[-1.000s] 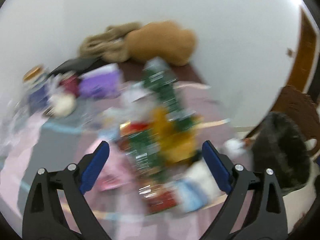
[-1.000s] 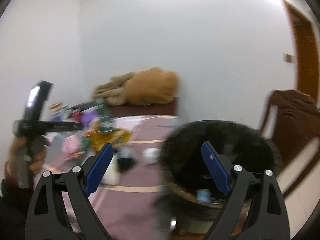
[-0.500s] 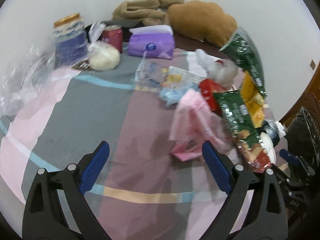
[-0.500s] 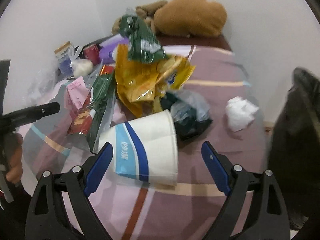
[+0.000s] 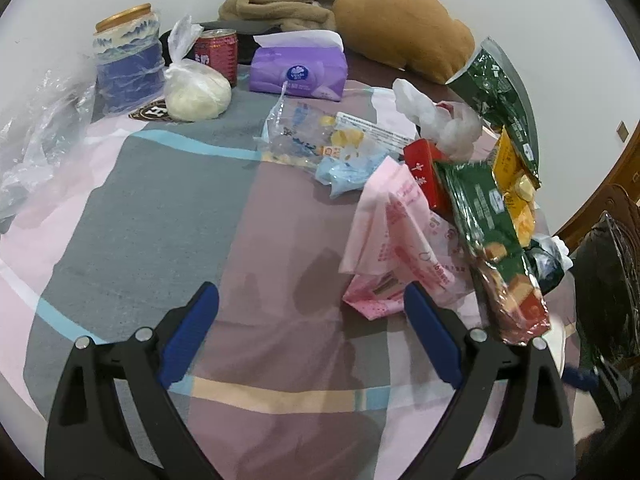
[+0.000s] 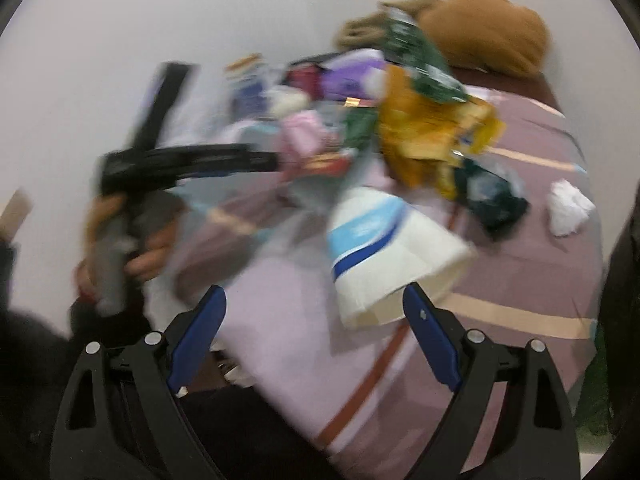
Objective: Collect trash
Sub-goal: 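Grasp the white-and-blue paper cup with the right gripper while the left gripper grasps the green snack bag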
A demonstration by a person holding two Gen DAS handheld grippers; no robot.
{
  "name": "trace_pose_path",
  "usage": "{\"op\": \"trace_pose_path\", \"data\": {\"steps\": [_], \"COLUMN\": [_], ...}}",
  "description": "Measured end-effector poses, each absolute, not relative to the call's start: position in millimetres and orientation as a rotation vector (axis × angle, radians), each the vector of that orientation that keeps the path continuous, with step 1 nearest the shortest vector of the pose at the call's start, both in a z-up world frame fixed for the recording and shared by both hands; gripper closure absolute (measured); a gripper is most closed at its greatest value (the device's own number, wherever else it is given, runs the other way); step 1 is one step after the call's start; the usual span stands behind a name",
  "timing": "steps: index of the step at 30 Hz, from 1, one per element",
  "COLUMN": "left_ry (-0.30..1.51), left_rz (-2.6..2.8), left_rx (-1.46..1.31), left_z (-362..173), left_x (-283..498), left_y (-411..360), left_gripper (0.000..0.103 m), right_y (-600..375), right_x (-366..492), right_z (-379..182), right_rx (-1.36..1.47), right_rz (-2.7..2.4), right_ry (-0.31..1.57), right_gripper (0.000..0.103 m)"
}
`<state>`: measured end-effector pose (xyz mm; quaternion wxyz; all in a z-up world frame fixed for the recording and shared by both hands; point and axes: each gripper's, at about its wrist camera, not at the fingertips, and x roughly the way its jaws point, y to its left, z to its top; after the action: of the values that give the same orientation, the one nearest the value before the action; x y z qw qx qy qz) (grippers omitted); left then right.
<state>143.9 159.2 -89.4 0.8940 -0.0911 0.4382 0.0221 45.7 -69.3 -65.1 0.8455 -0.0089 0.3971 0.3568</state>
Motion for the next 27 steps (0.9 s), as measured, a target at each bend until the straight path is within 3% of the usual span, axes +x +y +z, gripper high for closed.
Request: {"op": "trace_pose_path", "data": {"steps": [10, 21, 27], "left_ry": [0.917, 0.929, 0.919], "left_rz": [0.033, 0.043, 0.003], "left_rx": [-0.2, -0.211, -0.199], "left_z": [-90, -92, -89], "left_x": [141, 140, 138], "left_y": [159, 163, 154], "left_gripper": [0.01, 0.01, 0.01], "right_y": [-82, -18, -26], "right_x": [75, 93, 89], "right_z": [-67, -100, -100], "right_rx": [-0.061, -0.363, -0.346], "right_rz": [0.472, 0.389, 0.407], "right_ry": [0.845, 0.872, 0.864], "right_gripper": [0.015, 0.015, 0.024]}}
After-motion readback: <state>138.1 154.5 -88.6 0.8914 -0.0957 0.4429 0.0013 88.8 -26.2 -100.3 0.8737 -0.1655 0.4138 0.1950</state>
